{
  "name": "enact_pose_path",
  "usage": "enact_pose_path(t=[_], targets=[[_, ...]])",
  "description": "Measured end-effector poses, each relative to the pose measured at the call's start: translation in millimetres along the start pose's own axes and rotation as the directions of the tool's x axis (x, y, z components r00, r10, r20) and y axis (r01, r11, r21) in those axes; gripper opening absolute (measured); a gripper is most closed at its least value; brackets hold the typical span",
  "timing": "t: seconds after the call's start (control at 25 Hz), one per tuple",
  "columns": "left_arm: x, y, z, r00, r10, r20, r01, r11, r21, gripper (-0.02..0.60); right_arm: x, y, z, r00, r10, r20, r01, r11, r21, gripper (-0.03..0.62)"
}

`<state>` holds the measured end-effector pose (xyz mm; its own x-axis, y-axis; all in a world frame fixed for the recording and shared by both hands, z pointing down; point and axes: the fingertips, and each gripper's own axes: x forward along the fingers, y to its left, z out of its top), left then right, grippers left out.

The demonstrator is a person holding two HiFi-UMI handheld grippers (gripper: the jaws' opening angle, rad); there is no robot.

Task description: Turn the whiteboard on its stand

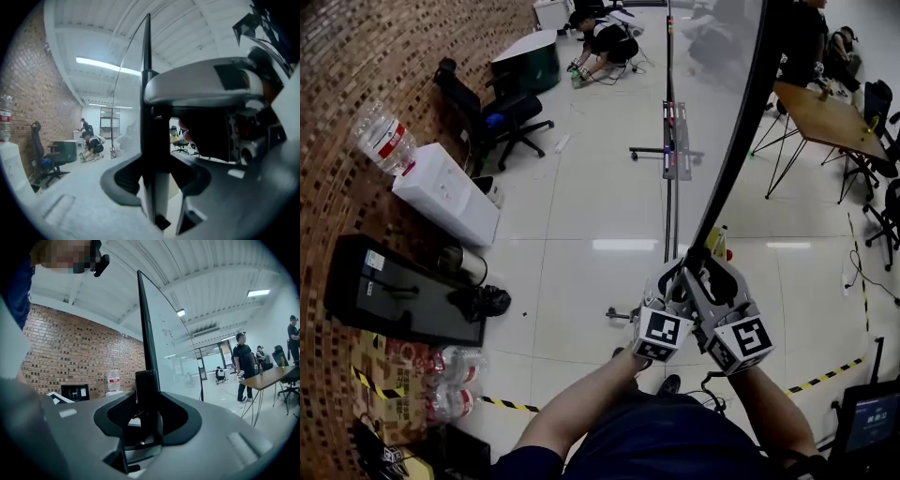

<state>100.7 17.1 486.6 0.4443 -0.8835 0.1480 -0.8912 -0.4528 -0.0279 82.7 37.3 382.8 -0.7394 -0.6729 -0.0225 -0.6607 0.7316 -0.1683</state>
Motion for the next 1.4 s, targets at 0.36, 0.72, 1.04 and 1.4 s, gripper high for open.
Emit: enact_pose_path(t=[0.36,0.72,1.04,1.4], targets=[[-37.9,-3.1,6.3,0.998,0.053,0.020,-0.052,0.997,-0.050,0.183,-17.3,25.7,-10.7,0.999,0.046,0.005,-0.046,0.999,0.000,0.163],[-52.3,-36.4,6.1,0.998,-0.021,0.054,0.024,0.998,-0.051,0.187,-52.1,33.2,-9.9,0.999,0.028,0.025,-0.029,0.999,0.038,0.161],[-69.6,-68.6,4.6,0.988,-0.109,0.107,0.113,0.993,-0.035,0.189,-86.2,31.7,-8.7,1.000,0.006,0.019,-0.007,0.999,0.031,0.161],[-90.1,-99.7,-6.5,0.985,-0.156,0.079,0.162,0.983,-0.085,0.167,-119.0,41.1,-7.0,0.999,-0.041,-0.006,0.041,0.999,0.023,0.163]])
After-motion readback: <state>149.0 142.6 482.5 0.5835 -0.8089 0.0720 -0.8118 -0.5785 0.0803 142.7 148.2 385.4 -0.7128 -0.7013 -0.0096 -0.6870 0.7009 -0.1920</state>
